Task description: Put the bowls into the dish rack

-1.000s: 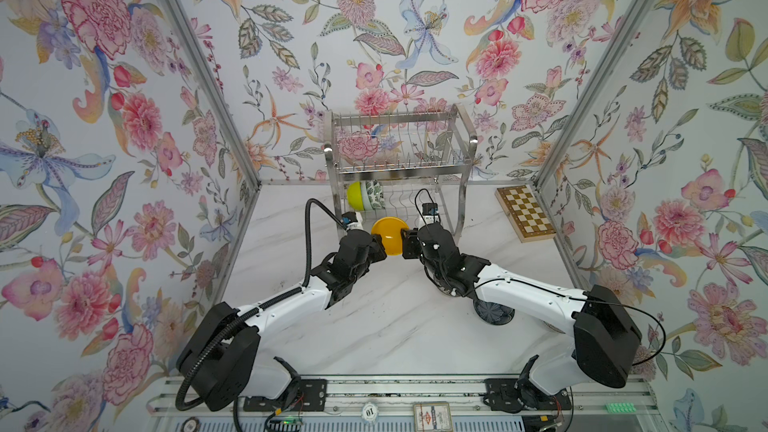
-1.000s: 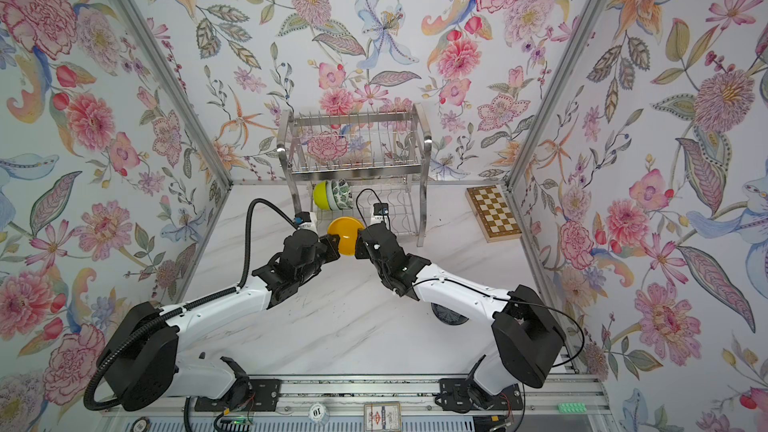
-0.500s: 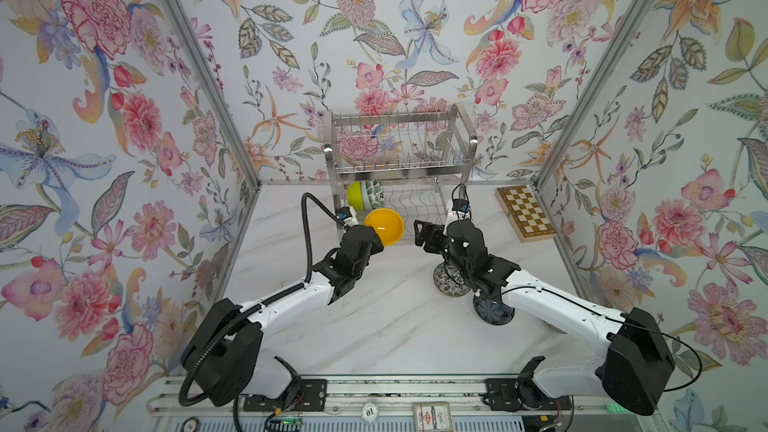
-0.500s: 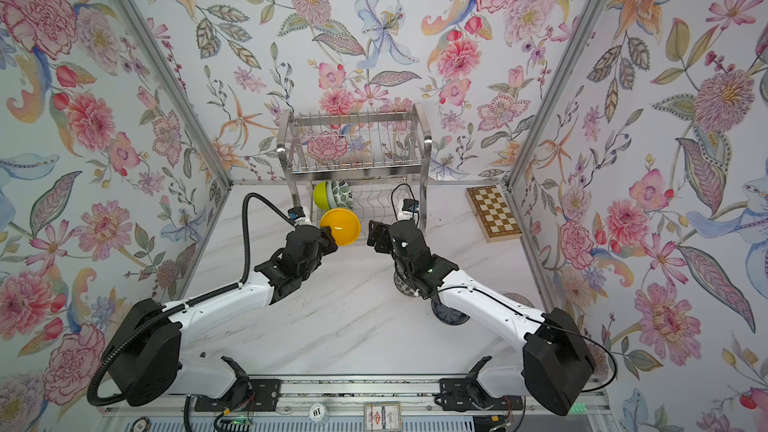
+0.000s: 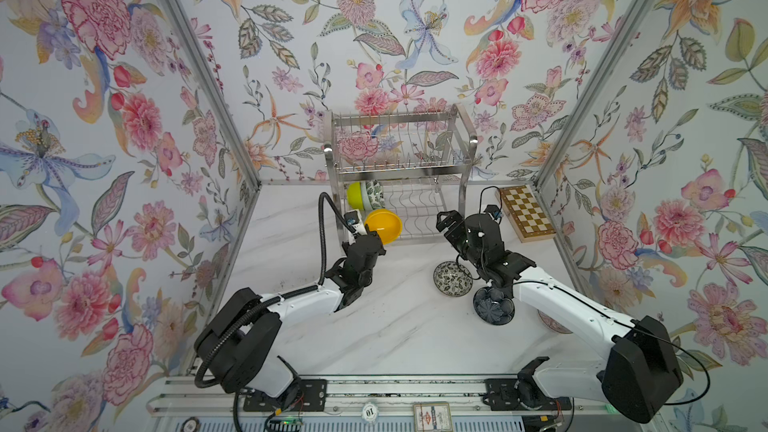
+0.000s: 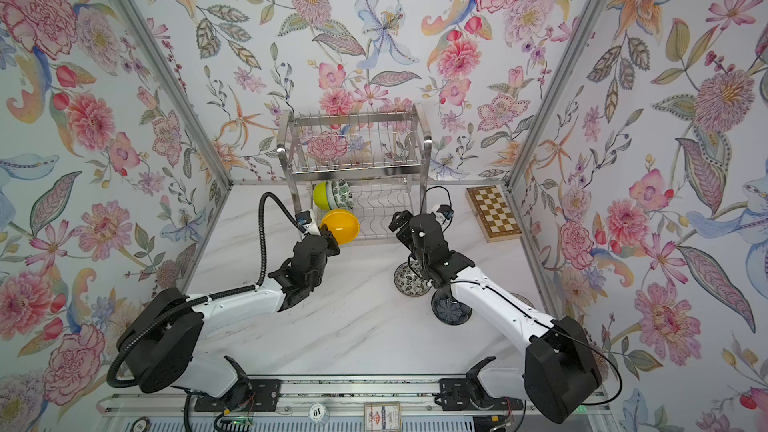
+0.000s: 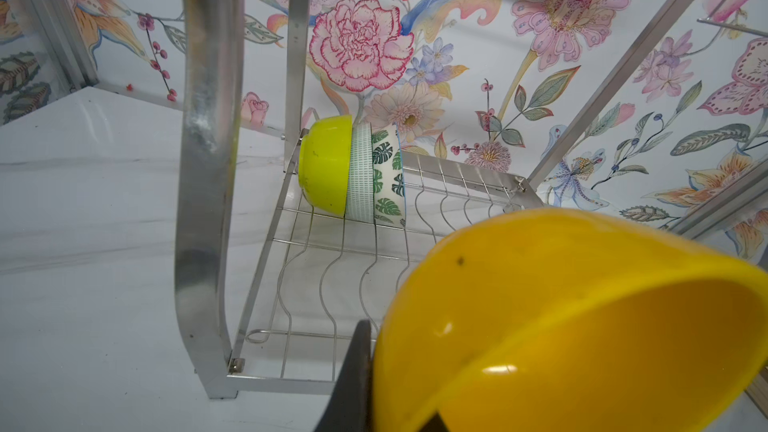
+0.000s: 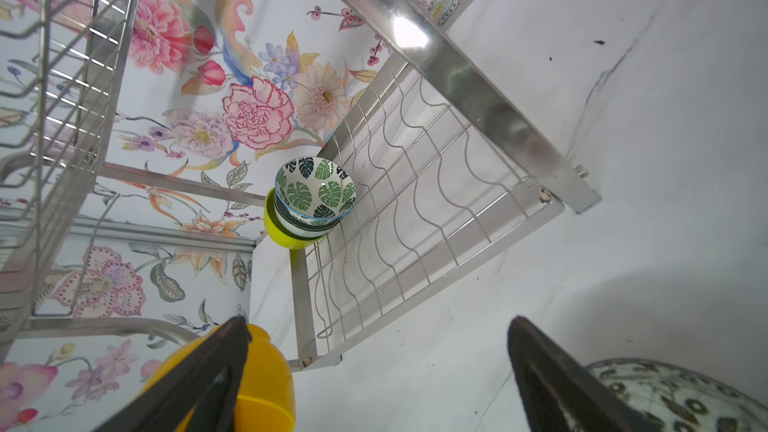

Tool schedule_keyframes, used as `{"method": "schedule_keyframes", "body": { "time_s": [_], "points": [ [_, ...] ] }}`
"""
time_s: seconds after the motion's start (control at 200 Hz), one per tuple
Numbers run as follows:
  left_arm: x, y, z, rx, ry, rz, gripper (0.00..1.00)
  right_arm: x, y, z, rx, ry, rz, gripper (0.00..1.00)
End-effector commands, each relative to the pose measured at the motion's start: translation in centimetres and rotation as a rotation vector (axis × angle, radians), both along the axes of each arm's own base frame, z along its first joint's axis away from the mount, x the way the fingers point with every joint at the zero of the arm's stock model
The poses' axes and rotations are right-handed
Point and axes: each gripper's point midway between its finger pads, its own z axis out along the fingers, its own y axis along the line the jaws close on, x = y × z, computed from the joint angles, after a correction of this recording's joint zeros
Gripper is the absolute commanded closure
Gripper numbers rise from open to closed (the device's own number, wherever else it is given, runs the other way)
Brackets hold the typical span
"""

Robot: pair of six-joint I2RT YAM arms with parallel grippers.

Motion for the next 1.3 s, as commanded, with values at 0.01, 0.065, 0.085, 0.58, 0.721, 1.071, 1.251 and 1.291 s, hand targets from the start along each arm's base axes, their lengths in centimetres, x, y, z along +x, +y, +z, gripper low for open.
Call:
{"method": "schedule_keyframes", "body": {
  "time_s": [0.01, 0.065, 0.085, 0.58, 0.721, 1.071, 1.251, 1.291],
  "points": [
    [0.3, -0.2, 1.2, 0.106, -0.106, 0.067, 1.00, -1.0, -0.4, 0.6, 0.187, 0.053, -0.074, 0.01],
    [0.2, -0.4, 1.3, 0.117, -0.125, 0.076, 1.00, -1.1, -0.3, 0.6, 0.239, 0.068, -0.086, 0.01],
    [0.1, -0.5, 1.2, 0.119, -0.131, 0.078, 1.00, -1.1, -0.3, 0.5, 0.265, 0.077, -0.091, 0.02],
    [0.3, -2.5, 0.4, 0.136, -0.207, 0.057, 1.00, -1.5, 3.4, 0.4, 0.679, 0.175, -0.110, 0.01],
    [0.4, -2.9, 0.0, 0.146, -0.217, 0.049, 1.00, -0.8, 4.9, 1.3, 0.760, 0.169, -0.078, 0.02],
    [0.4, -4.7, -0.8, 0.158, -0.218, 0.029, 1.00, 0.4, 8.8, 3.2, 0.889, 0.156, -0.039, 0.17],
    [0.2, -5.1, -1.1, 0.154, -0.221, 0.026, 1.00, 1.1, 9.9, 3.7, 0.947, 0.153, -0.032, 0.24],
    [0.2, -5.1, -1.0, 0.155, -0.223, 0.025, 1.00, 1.3, 10.1, 3.8, 0.961, 0.147, -0.031, 0.25]
  ]
}}
